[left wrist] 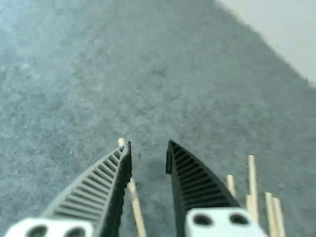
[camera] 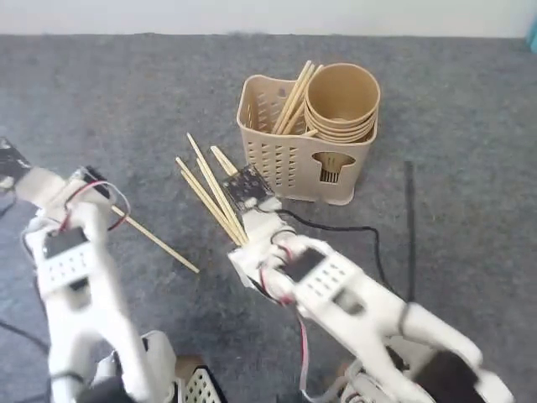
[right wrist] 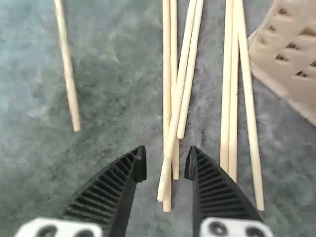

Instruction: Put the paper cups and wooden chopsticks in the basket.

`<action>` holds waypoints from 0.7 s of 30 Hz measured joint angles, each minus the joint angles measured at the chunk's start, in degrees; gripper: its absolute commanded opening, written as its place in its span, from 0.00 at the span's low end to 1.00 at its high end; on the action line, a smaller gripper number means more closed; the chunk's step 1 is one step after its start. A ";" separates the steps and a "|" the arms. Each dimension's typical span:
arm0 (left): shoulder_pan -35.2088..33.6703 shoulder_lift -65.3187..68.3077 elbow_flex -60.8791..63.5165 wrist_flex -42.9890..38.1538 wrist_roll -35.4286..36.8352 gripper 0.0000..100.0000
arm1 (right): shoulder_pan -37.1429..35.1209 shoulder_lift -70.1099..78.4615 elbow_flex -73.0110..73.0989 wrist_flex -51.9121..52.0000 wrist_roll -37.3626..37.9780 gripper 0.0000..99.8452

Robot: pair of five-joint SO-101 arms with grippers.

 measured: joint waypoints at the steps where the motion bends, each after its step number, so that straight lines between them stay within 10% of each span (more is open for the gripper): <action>1: -0.53 2.99 -1.49 0.00 0.00 0.13 | 0.09 3.08 -1.85 -0.18 0.00 0.14; 21: -5.54 45.45 -33.05 8.44 0.00 0.13 | 0.00 17.32 -11.34 1.41 0.00 0.01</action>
